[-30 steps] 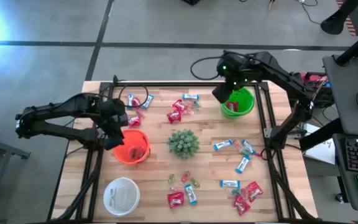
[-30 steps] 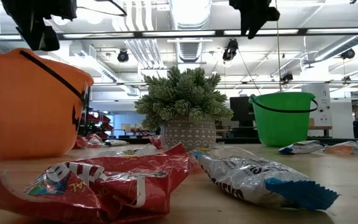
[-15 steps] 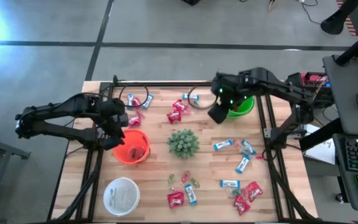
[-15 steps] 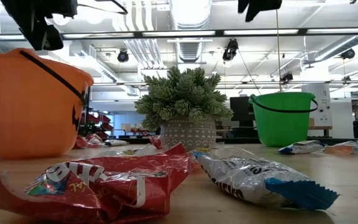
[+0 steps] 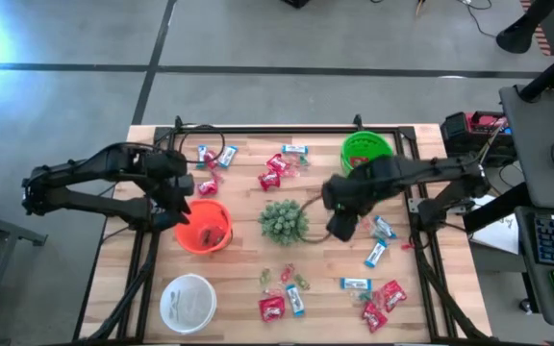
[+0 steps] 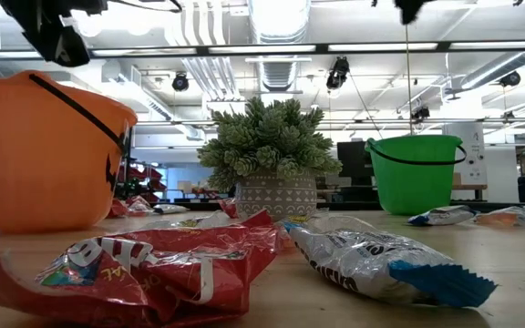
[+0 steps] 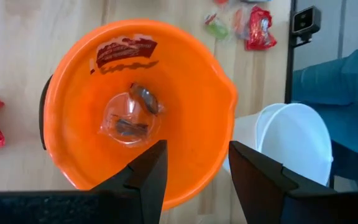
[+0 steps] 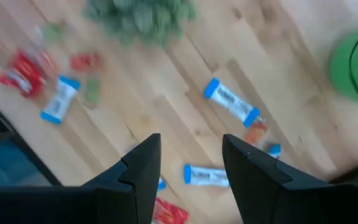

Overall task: Sort candy
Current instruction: Put the white chocolate into the white bucket

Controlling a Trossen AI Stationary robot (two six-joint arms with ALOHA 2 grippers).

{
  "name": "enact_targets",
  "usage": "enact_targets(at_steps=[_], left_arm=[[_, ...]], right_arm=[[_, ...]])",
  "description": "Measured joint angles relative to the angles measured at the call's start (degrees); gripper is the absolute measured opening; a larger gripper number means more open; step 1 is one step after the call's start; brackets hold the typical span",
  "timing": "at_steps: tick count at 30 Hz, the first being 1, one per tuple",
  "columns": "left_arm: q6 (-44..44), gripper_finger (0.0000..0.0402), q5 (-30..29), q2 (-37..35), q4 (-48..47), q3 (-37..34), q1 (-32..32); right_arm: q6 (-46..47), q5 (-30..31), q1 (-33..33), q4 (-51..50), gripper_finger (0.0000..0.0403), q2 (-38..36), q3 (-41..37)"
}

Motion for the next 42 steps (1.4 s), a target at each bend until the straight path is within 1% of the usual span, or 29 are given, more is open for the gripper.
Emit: enact_targets(at_steps=[8,15,19,23,27,29,33,35,37,42], left_arm=[[-1.44,0.0153,-0.03,-1.62,-0.43,3.65,0.00],[-2.00,0.0153,-0.03,-2.38,-0.56,7.54,0.00],[-2.64,0.0153,-0.05,-2.32,-1.48,10.33,0.00],[-3.34,0.0153,-0.11,-2.33,-1.58,12.83,0.00],[-4.76,0.0153,-0.21,-2.34,-1.58,14.85,0.00],[-5.43,0.0153,-0.21,-2.30,-1.61,15.55,0.00],[-7.16,0.0153,-0.23,-2.33,-1.60,16.47,-0.02],[-7.99,0.0153,-0.23,-2.38,-1.64,16.93,-0.02],[-8.70,0.0153,-0.23,-2.33,-1.62,17.48,-0.02],[-9.83,0.0153,-1.37,-2.29,-1.59,18.87,-0.02]], right_arm=[[4.52,0.07,6.17,2.80,0.0162,0.04,-11.11],[8.28,-0.06,10.19,12.94,0.0162,0.07,-18.93],[10.54,-2.19,11.36,18.02,0.0167,0.09,-21.13],[10.51,-2.45,12.66,21.98,0.0188,0.48,-21.56],[10.01,-2.36,14.42,22.09,0.0204,1.76,-22.33],[9.10,-2.60,15.79,22.90,0.0205,2.38,-23.82],[6.63,-3.24,19.03,28.67,0.0205,2.73,-28.86],[6.55,-3.48,20.36,32.34,0.0205,2.71,-31.54],[6.92,-3.85,21.46,33.30,0.0205,2.59,-33.60],[7.13,-7.21,22.96,35.98,0.0206,2.36,-37.67]])
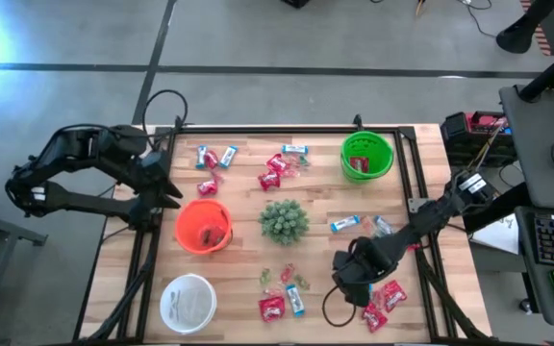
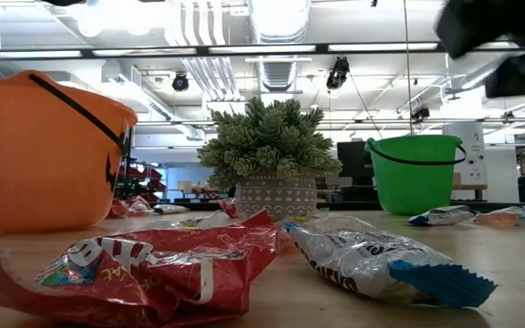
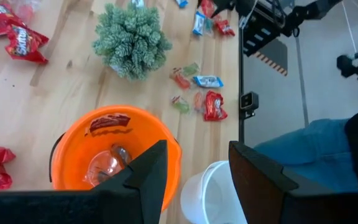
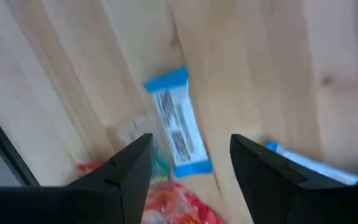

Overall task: Sort candy
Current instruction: Put the white chocolate into the white bucket

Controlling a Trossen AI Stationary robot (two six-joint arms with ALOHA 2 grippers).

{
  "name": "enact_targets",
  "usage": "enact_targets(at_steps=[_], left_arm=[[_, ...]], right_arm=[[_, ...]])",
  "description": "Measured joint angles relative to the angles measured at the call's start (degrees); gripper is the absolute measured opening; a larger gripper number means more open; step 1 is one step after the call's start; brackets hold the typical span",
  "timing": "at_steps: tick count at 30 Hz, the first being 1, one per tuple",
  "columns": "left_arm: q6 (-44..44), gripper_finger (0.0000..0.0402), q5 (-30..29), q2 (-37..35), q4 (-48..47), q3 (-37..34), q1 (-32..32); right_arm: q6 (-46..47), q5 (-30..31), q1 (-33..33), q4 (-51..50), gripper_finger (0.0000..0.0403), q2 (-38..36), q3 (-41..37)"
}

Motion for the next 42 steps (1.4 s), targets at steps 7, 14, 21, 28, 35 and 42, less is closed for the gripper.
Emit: enact_targets(at_steps=[7,14,21,28,35,42], left_arm=[[-1.34,0.0153,-0.37,-0.04,0.01,0.60,0.00],[-1.80,0.0153,-0.37,0.07,-0.01,0.20,0.00],[-1.98,0.0153,-0.37,-0.09,-0.01,0.21,0.00],[-2.00,0.0153,-0.37,0.00,-0.01,0.20,0.00],[-2.02,0.0153,-0.37,-0.02,-0.03,0.33,0.00],[-2.04,0.0153,-0.35,0.00,-0.08,0.20,0.00]], right_arm=[[0.47,-3.74,0.91,8.87,0.0205,-0.02,-4.48],[1.59,-5.20,1.09,9.32,0.0205,-0.02,-8.02],[3.02,-5.19,1.09,9.93,0.0205,-0.02,-10.23],[3.51,-5.38,1.07,11.42,0.0205,-0.02,-11.37],[5.62,-5.22,1.07,14.08,0.0205,0.17,-13.00],[6.02,-4.77,1.07,14.41,0.0200,0.20,-14.07]])
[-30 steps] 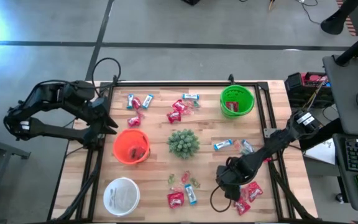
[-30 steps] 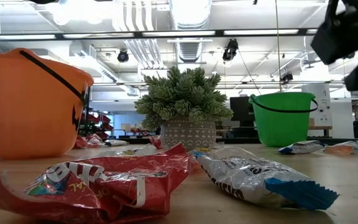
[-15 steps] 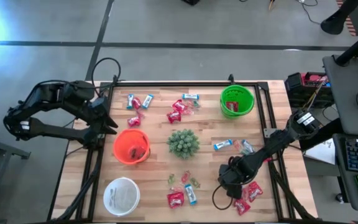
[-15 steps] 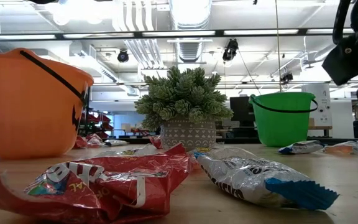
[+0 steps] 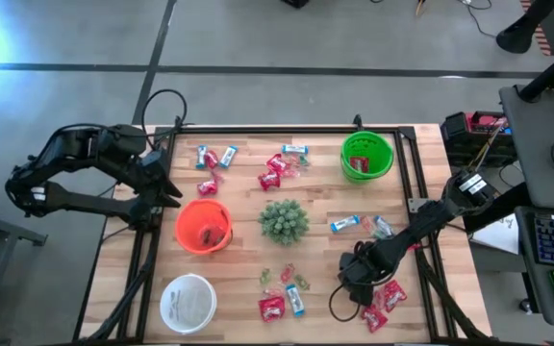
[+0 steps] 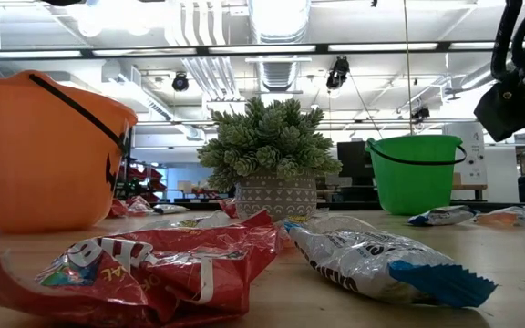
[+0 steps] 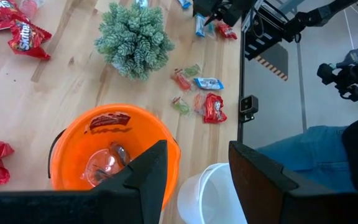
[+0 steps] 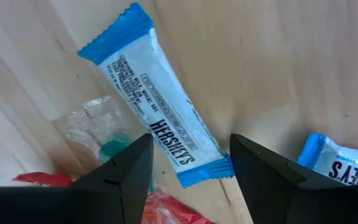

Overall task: Sort candy
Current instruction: Put the white chocolate into the white bucket

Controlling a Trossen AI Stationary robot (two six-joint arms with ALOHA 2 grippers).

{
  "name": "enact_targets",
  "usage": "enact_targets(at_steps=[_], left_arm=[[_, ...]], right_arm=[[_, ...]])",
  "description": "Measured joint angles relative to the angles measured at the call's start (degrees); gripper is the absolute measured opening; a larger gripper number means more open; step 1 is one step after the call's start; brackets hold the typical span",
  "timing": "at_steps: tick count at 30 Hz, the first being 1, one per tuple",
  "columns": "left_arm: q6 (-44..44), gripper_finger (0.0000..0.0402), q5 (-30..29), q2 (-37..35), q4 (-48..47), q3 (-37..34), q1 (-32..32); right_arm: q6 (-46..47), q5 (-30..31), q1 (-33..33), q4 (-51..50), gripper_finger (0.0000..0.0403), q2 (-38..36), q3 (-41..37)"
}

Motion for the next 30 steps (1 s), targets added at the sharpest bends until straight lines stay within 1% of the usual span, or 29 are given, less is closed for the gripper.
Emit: enact_targets(at_steps=[11,18,21,26,30], left_arm=[[-0.22,0.0153,0.00,-0.41,0.03,0.00,0.01],[-0.22,0.0153,0.00,-0.41,0.03,0.00,0.02],[-0.22,0.0153,0.00,-0.41,0.03,0.00,0.02],[-0.22,0.0153,0.00,-0.41,0.05,0.02,0.01],[-0.24,0.0153,0.04,-0.41,0.05,0.02,0.02]], right_arm=[[2.16,0.04,-0.24,3.99,0.0142,-0.09,-3.95],[0.21,-0.11,-0.33,4.15,0.0090,0.00,-4.05],[-0.48,-0.63,-0.35,4.35,0.0068,0.02,-4.07],[-0.85,-3.32,-0.27,5.46,0.0042,-0.57,-4.01],[-0.62,-3.43,-0.26,5.35,0.0018,-2.11,-4.05]])
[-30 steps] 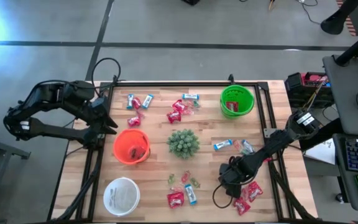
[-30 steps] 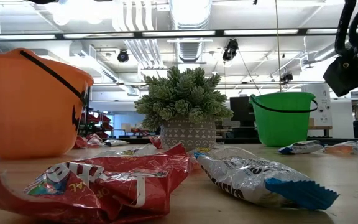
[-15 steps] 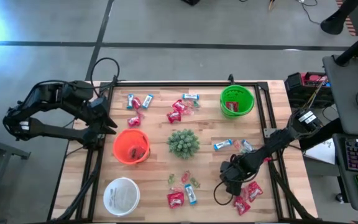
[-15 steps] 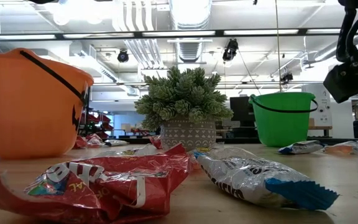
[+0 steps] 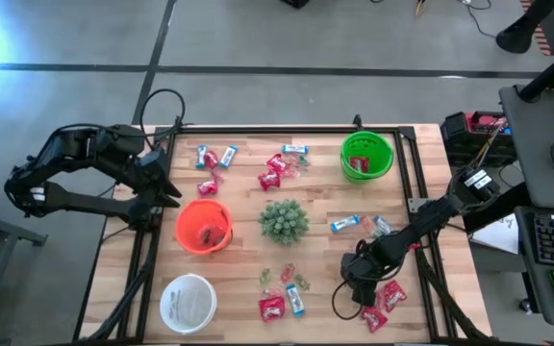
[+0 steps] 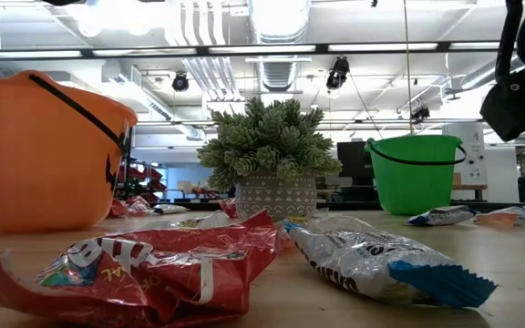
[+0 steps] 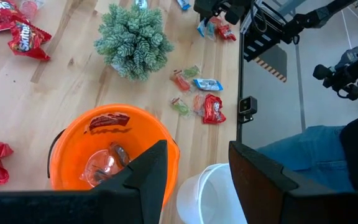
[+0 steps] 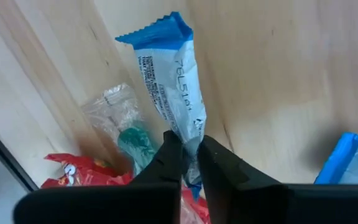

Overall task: Sort candy
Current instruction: Put the white chocolate into the white bucket

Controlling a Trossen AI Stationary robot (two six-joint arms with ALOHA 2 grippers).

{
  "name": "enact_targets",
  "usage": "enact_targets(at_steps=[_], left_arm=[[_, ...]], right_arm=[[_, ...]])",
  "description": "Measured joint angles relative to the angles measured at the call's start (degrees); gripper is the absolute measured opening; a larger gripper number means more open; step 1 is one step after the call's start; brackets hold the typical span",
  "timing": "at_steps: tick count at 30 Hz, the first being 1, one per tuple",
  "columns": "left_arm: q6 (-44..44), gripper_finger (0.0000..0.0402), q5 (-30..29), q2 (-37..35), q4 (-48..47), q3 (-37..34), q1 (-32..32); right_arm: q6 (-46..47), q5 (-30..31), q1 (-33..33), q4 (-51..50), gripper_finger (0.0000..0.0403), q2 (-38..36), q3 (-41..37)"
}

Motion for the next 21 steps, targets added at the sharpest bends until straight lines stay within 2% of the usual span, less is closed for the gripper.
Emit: enact_targets(at_steps=[15,21], left_arm=[[-0.52,0.0153,0.07,0.07,0.00,0.00,0.00],[-1.46,0.0153,-1.95,1.18,0.00,-0.09,0.00]], right_arm=[[1.53,2.16,-0.15,-2.23,0.0013,-3.36,0.11],[0.69,6.08,-1.94,-3.75,0.0012,-4.86,6.49]])
